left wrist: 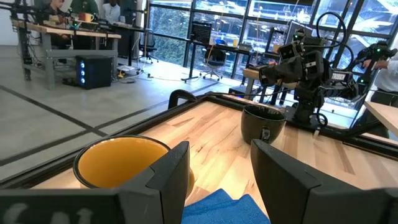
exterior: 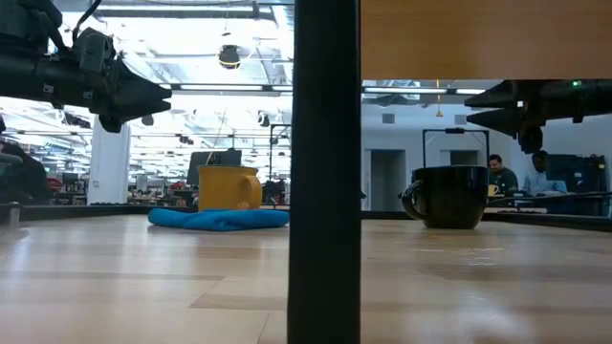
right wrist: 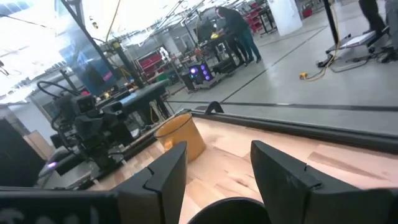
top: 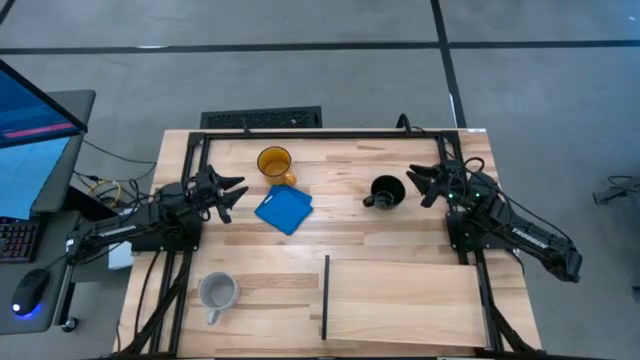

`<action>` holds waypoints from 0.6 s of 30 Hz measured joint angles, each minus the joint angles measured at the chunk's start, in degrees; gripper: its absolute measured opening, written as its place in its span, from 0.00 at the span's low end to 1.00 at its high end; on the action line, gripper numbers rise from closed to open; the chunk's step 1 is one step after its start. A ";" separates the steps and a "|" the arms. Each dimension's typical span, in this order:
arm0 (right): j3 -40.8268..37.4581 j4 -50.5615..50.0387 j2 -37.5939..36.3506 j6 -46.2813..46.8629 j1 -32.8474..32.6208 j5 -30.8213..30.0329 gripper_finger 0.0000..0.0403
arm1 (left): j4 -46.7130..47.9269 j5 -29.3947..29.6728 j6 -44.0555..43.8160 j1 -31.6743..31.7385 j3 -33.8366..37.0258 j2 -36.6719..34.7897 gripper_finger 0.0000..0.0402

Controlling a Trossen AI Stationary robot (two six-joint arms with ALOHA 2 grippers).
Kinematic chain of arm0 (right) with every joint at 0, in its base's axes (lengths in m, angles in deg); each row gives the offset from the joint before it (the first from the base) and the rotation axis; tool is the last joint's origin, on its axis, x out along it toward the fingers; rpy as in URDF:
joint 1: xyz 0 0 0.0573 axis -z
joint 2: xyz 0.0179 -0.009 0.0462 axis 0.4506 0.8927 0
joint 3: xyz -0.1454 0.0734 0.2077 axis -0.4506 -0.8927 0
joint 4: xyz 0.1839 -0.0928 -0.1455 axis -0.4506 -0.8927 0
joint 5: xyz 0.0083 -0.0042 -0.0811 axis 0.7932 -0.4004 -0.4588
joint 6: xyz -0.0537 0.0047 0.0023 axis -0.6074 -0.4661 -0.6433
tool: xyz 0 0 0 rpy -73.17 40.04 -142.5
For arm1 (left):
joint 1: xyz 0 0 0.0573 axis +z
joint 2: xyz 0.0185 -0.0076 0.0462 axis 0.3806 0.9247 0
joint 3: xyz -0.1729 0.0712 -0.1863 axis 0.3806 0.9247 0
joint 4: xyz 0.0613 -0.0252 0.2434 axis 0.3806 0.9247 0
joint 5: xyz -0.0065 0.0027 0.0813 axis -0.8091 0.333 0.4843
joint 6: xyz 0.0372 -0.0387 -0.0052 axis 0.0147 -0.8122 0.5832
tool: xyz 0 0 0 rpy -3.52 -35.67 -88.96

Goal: Stack small to large cups/mugs on shelf
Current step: Put the black mug on the shelf

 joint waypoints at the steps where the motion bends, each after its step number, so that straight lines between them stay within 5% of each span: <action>1: 0.00 -0.01 -0.02 0.99 -0.10 0.01 0.50 | 0.00 0.00 0.00 -0.01 0.01 0.01 0.40; 18: -0.04 3.41 -0.06 6.91 -3.65 1.68 0.50 | 0.00 0.12 0.02 -0.02 0.01 0.01 0.40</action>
